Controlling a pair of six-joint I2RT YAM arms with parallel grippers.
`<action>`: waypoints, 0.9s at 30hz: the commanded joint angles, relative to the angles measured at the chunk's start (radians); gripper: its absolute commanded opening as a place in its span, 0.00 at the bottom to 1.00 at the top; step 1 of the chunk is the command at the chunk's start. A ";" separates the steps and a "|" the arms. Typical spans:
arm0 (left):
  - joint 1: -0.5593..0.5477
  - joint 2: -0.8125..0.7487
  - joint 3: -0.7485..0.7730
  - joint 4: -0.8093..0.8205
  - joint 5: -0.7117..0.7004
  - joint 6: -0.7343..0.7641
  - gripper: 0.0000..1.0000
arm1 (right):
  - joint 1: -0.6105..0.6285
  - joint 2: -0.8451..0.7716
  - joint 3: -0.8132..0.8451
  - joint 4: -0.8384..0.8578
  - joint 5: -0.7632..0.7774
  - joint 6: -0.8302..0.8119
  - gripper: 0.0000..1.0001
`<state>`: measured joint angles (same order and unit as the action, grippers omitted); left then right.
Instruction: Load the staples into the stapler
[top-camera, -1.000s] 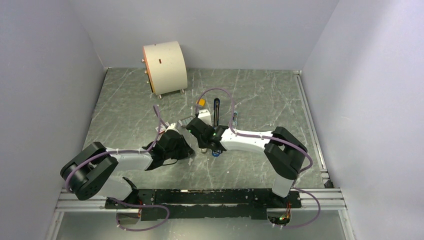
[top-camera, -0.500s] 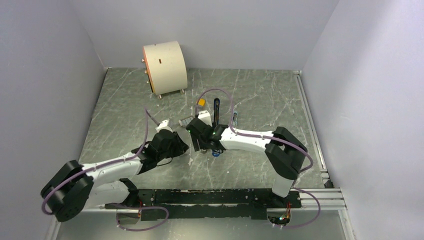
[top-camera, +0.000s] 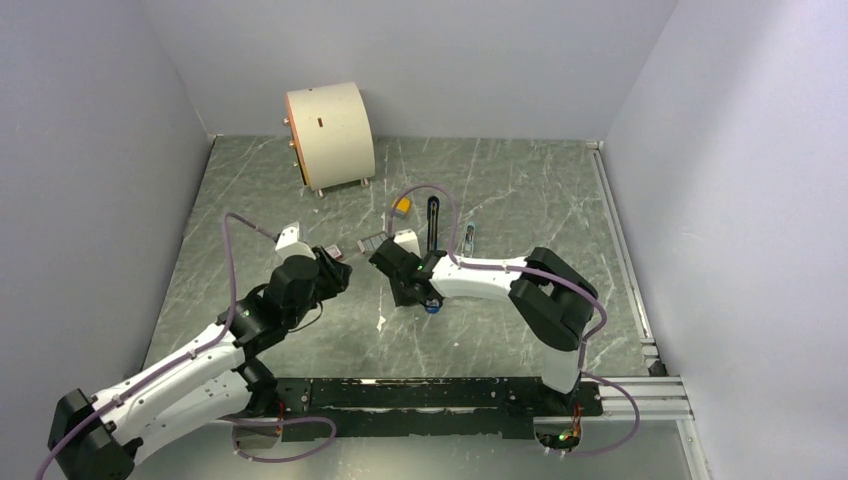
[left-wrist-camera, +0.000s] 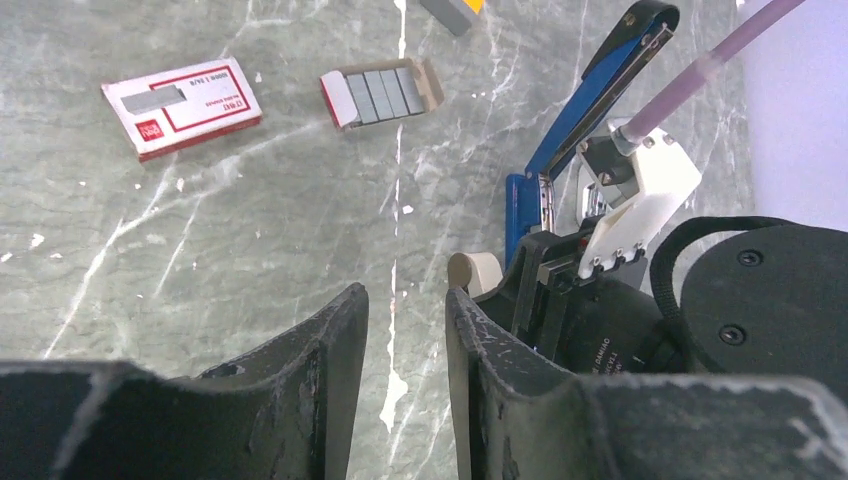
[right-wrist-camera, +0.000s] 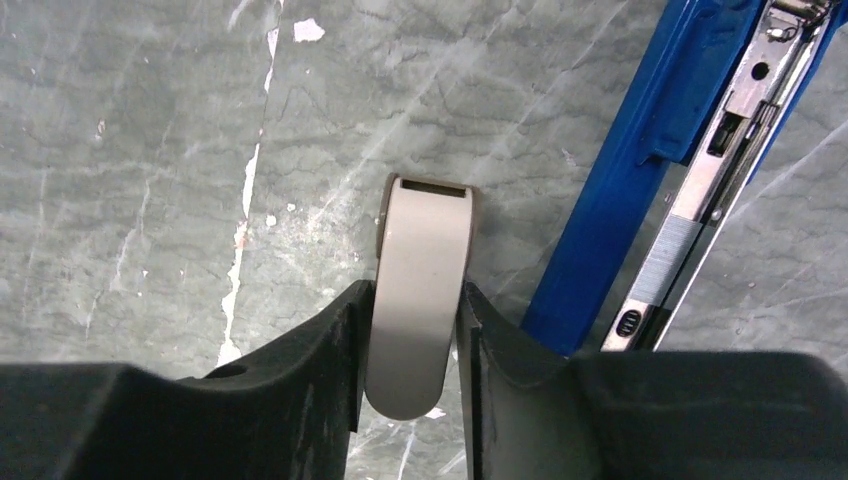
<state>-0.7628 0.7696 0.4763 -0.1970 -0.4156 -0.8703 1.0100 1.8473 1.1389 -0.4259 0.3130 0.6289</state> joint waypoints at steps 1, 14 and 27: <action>0.001 -0.035 0.049 -0.096 -0.057 0.034 0.41 | -0.006 0.031 0.021 0.029 -0.037 0.013 0.33; 0.000 -0.256 0.173 -0.283 -0.250 0.072 0.53 | 0.094 0.190 0.260 0.076 -0.006 -0.029 0.32; 0.001 -0.282 0.236 -0.350 -0.297 0.102 0.62 | 0.107 0.177 0.345 0.081 0.028 -0.116 0.69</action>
<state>-0.7628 0.4816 0.6872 -0.5278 -0.6827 -0.7956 1.1206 2.0930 1.4681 -0.3668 0.3134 0.5598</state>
